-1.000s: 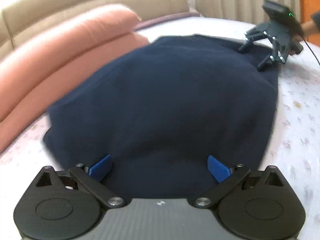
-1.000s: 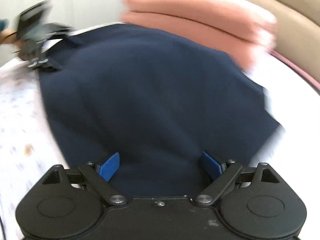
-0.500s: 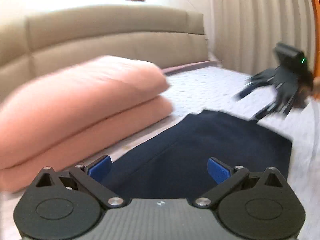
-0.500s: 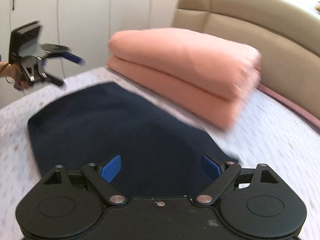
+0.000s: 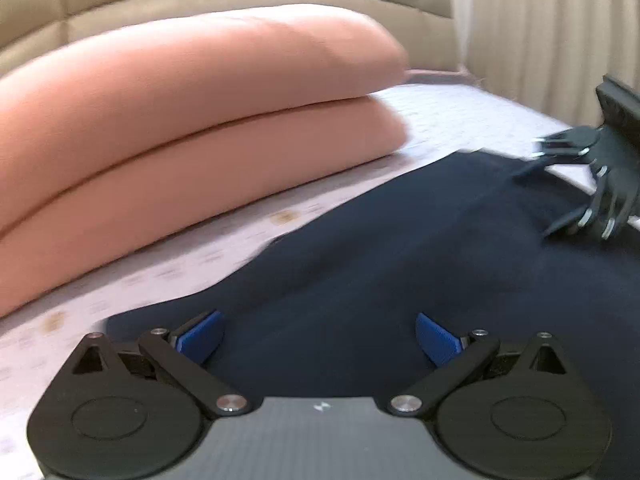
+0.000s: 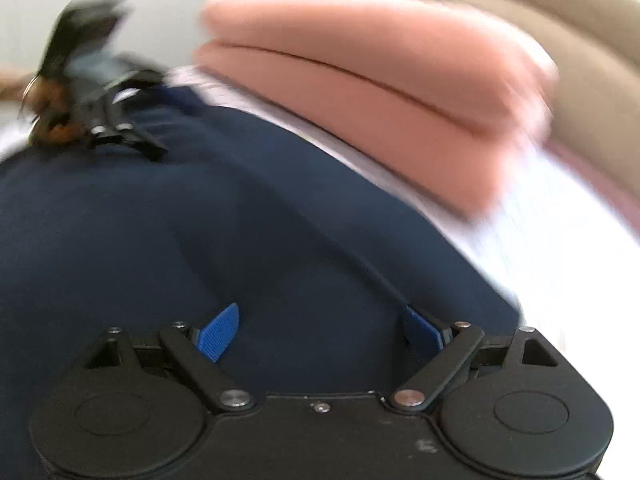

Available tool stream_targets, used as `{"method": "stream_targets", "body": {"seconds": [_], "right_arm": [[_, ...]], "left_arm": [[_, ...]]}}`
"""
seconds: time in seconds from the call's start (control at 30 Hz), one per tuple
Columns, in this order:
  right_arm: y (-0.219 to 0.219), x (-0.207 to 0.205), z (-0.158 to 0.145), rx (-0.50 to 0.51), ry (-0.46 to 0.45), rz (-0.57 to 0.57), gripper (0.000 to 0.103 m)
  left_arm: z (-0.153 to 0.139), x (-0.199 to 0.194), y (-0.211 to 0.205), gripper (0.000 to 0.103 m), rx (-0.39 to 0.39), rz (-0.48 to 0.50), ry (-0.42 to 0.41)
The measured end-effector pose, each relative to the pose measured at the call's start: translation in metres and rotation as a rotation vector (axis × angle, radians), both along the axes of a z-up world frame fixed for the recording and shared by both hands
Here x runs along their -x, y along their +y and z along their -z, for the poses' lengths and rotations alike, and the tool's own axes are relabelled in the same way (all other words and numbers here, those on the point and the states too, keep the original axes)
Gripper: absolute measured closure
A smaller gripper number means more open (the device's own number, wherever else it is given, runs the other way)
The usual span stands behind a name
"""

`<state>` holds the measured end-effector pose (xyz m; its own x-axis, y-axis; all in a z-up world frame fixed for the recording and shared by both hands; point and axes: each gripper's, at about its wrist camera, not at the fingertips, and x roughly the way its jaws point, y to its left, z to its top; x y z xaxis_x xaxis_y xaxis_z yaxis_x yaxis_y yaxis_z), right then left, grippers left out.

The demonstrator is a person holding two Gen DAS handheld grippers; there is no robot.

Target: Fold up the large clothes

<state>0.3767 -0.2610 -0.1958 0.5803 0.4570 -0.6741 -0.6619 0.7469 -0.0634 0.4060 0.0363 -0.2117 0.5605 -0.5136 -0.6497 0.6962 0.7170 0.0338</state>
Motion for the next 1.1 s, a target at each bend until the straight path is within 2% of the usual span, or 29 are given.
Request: {"method": "stream_targets", "body": {"seconds": [0.03,0.07,0.1,0.17,0.2,0.27,0.33,0.37,0.4,0.43,0.47,0.53,0.57,0.63,0.73,0.83,0.87,0.9,0.97,1.03,1.1], "right_arm": [[-0.018,0.007,0.003,-0.038,0.045,0.042,0.0],[-0.03,0.011,0.007,-0.039,0.039,0.062,0.0],[-0.033,0.008,0.01,-0.049,0.017,0.077,0.0],[-0.039,0.019,0.01,-0.021,-0.011,0.104,0.0],[-0.052,0.012,0.018,-0.015,-0.006,0.117,0.0],[-0.062,0.002,0.017,0.003,0.054,0.181,0.0],[-0.074,-0.004,0.007,0.064,0.107,0.31,0.0],[-0.076,-0.006,-0.001,0.093,0.103,0.398,0.0],[-0.076,-0.006,-0.013,0.08,0.092,0.467,0.0],[-0.076,-0.004,-0.027,0.011,0.068,0.52,0.0],[-0.073,-0.003,-0.042,-0.096,0.046,0.566,0.0],[-0.056,-0.008,-0.062,-0.295,0.034,0.625,0.0],[-0.041,-0.015,-0.068,-0.341,0.04,0.649,0.0],[0.0,-0.037,-0.074,-0.368,0.063,0.675,0.0],[0.066,-0.072,-0.07,-0.337,0.098,0.652,0.0],[0.111,-0.084,-0.04,-0.202,0.155,0.699,0.0],[0.122,-0.087,-0.031,-0.16,0.175,0.709,0.0],[0.128,-0.079,-0.023,-0.125,0.162,0.711,0.0],[0.137,-0.061,-0.02,-0.088,0.085,0.658,0.0],[0.139,-0.049,-0.016,-0.062,0.038,0.632,0.0],[0.138,-0.028,-0.015,-0.054,0.071,0.614,0.0]], "left_arm": [[0.004,0.0,0.008,0.0,-0.026,-0.026,-0.014],[0.006,0.005,0.02,0.0,-0.031,-0.045,-0.026],[0.007,0.009,0.033,0.0,-0.006,-0.073,-0.01],[0.011,0.011,0.057,0.0,0.077,-0.146,0.076],[0.011,0.015,0.067,0.0,0.119,-0.165,0.108],[0.0,0.03,0.08,0.0,0.119,-0.181,0.121],[-0.012,0.026,0.087,0.0,0.134,-0.215,0.198],[-0.013,0.026,0.096,0.0,0.172,-0.224,0.263],[-0.014,0.028,0.106,0.0,0.231,-0.221,0.32],[-0.028,0.038,0.12,0.0,0.282,-0.227,0.35],[-0.031,0.046,0.14,0.0,0.328,-0.247,0.377],[-0.026,0.044,0.145,0.0,0.399,-0.315,0.428],[-0.024,0.045,0.15,0.0,0.434,-0.333,0.448],[-0.019,0.048,0.153,0.0,0.473,-0.341,0.467],[-0.015,0.053,0.152,0.0,0.483,-0.347,0.464],[-0.013,0.059,0.153,0.0,0.524,-0.324,0.52],[-0.014,0.059,0.152,0.004,0.54,-0.308,0.544],[-0.013,0.058,0.15,0.007,0.554,-0.292,0.581],[-0.008,0.058,0.145,0.026,0.565,-0.27,0.625],[0.0,0.055,0.137,0.031,0.56,-0.263,0.65],[0.004,0.053,0.13,0.032,0.58,-0.269,0.663]]}}
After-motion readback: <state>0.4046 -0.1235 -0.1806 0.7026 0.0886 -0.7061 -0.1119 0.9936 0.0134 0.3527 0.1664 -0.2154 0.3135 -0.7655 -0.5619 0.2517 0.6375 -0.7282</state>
